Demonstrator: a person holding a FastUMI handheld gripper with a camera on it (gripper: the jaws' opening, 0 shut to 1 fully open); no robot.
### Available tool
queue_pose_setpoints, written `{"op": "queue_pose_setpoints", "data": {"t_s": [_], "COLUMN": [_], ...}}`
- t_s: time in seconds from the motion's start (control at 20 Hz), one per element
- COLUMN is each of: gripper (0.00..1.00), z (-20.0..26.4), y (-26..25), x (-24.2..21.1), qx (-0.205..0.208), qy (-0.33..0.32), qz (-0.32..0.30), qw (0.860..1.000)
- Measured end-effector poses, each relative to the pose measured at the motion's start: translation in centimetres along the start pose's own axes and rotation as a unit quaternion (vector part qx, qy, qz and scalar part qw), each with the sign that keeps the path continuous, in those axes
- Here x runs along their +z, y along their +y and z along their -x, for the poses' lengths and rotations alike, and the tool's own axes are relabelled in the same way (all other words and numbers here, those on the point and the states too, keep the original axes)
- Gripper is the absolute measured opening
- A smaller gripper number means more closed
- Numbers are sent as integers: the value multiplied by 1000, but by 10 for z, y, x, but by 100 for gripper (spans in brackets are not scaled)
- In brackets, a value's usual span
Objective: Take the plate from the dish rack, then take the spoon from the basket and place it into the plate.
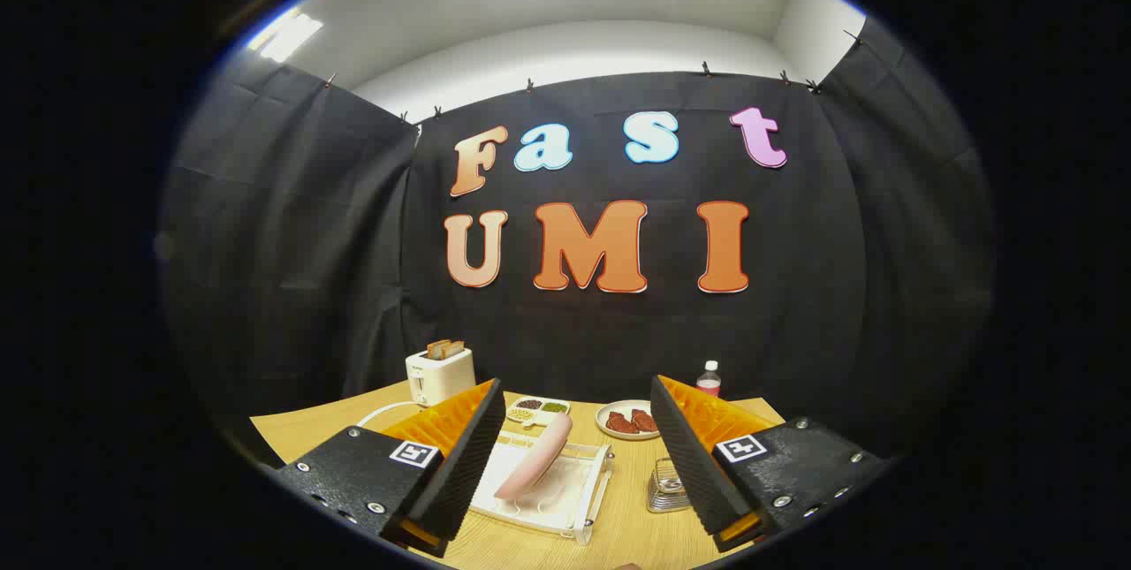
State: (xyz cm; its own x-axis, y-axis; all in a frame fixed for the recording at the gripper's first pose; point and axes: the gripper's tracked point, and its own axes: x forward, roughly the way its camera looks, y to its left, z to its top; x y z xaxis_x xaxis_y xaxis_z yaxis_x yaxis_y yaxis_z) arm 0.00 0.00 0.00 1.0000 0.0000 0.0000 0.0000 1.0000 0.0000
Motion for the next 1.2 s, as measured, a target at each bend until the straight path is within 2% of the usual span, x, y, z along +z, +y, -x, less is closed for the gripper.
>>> {"op": "queue_pose_setpoints", "data": {"t_s": [0.3, 0.65, 0.95, 1.2], "gripper": [98, 98, 98, 98], "z": [-2, -21, -43, -63], "y": [6, 21, 27, 19], "x": [11, 2, -14, -26], "qx": [12, 28, 42, 19], "qy": [-8, -7, 35, 70], "qz": [4, 4, -40, -23], "qw": [1000, 1000, 998, 997]}}
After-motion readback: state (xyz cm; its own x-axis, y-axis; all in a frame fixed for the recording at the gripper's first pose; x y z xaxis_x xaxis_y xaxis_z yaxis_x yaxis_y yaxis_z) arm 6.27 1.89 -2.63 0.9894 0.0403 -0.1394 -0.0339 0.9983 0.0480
